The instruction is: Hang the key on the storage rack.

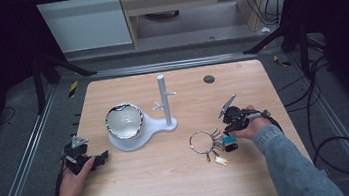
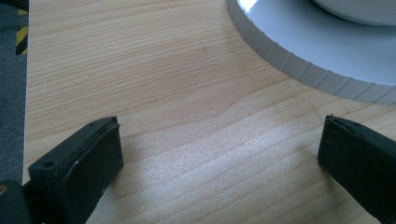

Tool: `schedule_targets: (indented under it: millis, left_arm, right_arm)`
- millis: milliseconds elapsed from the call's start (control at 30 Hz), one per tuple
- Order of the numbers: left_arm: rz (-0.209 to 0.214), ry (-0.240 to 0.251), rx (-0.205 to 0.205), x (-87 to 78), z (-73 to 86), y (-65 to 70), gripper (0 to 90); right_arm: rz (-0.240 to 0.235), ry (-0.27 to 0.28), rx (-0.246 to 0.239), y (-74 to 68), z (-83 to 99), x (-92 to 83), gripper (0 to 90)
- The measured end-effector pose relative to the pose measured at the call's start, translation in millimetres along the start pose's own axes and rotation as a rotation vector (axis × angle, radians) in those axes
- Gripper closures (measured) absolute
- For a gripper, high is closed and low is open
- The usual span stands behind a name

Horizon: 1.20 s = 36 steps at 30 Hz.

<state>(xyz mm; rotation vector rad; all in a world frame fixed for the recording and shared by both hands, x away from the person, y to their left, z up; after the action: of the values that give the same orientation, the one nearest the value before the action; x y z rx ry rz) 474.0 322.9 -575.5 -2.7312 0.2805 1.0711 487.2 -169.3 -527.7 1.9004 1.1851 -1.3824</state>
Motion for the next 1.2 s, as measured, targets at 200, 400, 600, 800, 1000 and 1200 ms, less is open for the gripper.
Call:
schedule_targets:
  millis: [200,400,600,800,1000,1200]
  left_arm:
    - [0.000,0.000,0.000,0.0,0.0,0.0,0.0]
    - [0.000,0.000,0.000,0.0,0.0,0.0,0.0]
    - [0.000,-0.002,0.004,-0.2,0.2,-0.3,0.0]
    - [0.000,-0.002,0.004,-0.2,0.2,-0.3,0.0]
    - [0.000,-0.002,0.004,-0.2,0.2,-0.3,0.0]
    - [-0.001,-0.002,0.004,-0.2,0.2,-0.3,0.0]
  right_arm:
    - [-0.015,-0.049,-0.032,-1.6,-3.6,8.4,79.2]
    - [-0.028,-0.082,-0.056,-6.4,-6.5,14.1,78.3]
    - [-0.045,-0.108,-0.083,-11.8,-10.5,17.6,77.9]
    - [-0.058,-0.148,-0.104,-15.1,-15.1,21.6,78.6]
    - [-0.077,-0.181,-0.107,-18.1,-18.3,24.3,83.8]
    - [-0.101,-0.208,-0.093,-19.7,-20.7,22.5,88.2]
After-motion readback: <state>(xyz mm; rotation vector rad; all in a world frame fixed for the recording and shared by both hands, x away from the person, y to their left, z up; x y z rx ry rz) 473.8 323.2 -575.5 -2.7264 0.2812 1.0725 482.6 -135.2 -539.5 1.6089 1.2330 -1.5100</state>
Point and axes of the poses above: each handheld gripper's, and its own axes: x roughly forward along the jaws, z roughly out of its underside, y roughly to its right, the point moved 8 cm from there along x, roughly forward along the jaws, and after that the axes turned 10 degrees about -z, right-handed, at the moved point
